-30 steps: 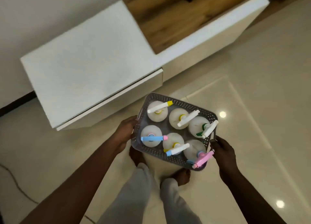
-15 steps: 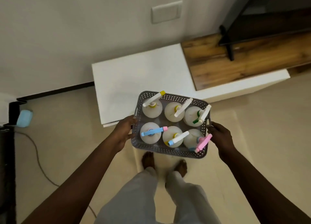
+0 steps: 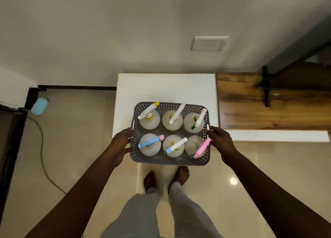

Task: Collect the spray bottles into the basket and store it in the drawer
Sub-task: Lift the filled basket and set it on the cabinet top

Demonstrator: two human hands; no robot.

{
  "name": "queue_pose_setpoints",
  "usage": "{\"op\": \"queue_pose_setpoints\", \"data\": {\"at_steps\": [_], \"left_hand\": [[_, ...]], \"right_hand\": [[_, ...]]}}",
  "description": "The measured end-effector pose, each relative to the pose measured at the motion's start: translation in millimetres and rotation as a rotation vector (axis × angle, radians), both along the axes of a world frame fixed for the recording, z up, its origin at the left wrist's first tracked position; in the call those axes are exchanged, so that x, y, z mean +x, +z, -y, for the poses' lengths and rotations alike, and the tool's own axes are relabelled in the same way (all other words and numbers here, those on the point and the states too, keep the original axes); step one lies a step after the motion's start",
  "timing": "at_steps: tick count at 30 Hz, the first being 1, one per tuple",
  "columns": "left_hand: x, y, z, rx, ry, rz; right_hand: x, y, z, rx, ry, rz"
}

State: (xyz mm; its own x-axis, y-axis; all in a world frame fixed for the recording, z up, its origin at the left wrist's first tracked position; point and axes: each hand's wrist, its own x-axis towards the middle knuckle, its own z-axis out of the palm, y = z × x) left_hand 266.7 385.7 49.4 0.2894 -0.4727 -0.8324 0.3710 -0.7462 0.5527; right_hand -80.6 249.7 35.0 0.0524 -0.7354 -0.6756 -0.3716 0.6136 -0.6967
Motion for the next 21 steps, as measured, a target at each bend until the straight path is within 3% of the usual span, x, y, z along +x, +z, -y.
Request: {"op": "queue_pose_setpoints", "data": {"at_steps": [21], "left_hand": [[27.5, -96.6, 129.6, 0.052, 0.128, -0.024]], "right_hand": [[38.8, -95.6, 127.6, 0.071, -0.062, -0.022]]}}
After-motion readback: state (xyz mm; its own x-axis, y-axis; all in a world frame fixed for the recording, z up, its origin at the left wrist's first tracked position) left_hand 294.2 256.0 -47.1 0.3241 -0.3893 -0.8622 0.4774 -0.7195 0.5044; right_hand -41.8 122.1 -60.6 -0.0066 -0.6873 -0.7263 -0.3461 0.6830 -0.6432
